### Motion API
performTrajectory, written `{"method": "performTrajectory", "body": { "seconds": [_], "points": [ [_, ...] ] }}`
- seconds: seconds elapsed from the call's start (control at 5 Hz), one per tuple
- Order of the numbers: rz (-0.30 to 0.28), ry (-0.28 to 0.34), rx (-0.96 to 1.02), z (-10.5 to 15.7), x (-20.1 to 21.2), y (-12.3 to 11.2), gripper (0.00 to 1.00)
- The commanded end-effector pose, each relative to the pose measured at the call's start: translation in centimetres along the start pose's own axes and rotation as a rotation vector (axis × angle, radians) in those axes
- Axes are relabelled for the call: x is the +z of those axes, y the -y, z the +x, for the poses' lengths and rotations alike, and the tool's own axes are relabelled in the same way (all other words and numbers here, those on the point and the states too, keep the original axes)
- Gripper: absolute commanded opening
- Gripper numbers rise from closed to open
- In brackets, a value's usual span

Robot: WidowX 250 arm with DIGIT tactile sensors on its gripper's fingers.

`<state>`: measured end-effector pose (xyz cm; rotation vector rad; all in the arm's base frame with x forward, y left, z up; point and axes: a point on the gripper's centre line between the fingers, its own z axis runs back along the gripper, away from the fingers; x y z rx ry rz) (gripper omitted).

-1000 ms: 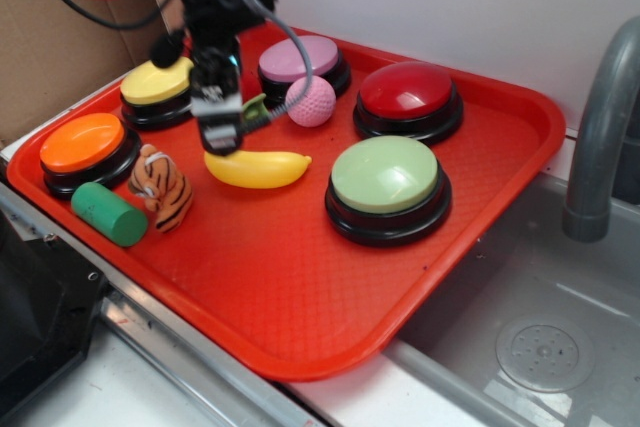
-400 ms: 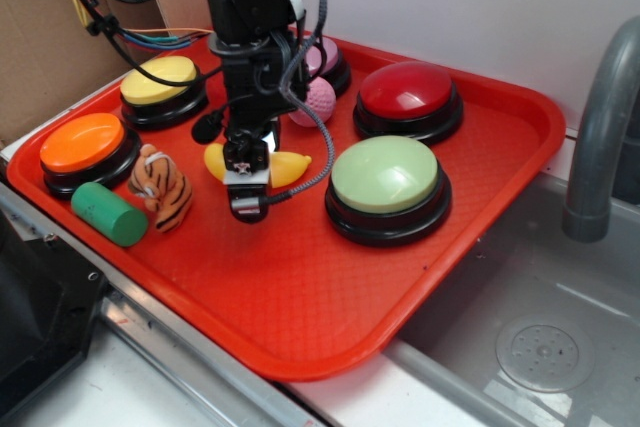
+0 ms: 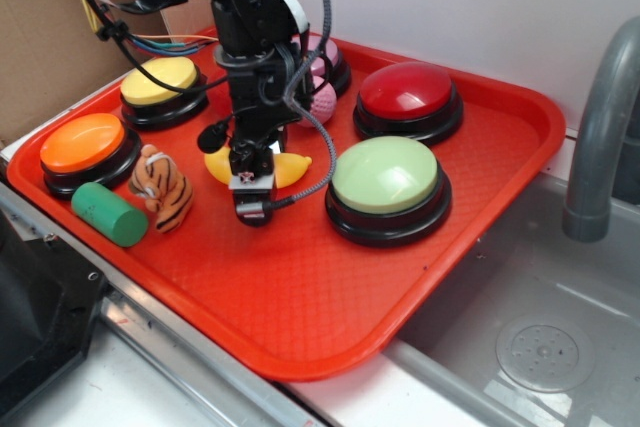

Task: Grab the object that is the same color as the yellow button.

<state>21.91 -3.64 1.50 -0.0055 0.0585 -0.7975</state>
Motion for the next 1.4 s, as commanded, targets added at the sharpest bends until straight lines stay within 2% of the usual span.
{"method": "performTrajectory", "body": {
  "seconds": [0.0, 0.2, 0.4, 0.6, 0.8, 1.0, 1.2],
  "points": [
    [0.037, -0.003, 0.013, 0.7, 2.1, 0.0, 0.0],
    [-0.034, -0.007, 0.187, 0.9, 5.4, -0.3, 0.0],
    [-0.08, 0.054, 0.391, 0.3, 9.1, -0.4, 0.0],
    [-0.1, 0.083, 0.556, -0.8, 11.9, -0.4, 0.0],
    [-0.067, 0.08, 0.679, -2.0, 14.9, -0.3, 0.0],
    [-0.073, 0.119, 0.744, -3.0, 16.6, 0.0, 0.0],
    [-0.083, 0.11, 0.811, -3.4, 17.4, 0.0, 0.0]
  ]
}}
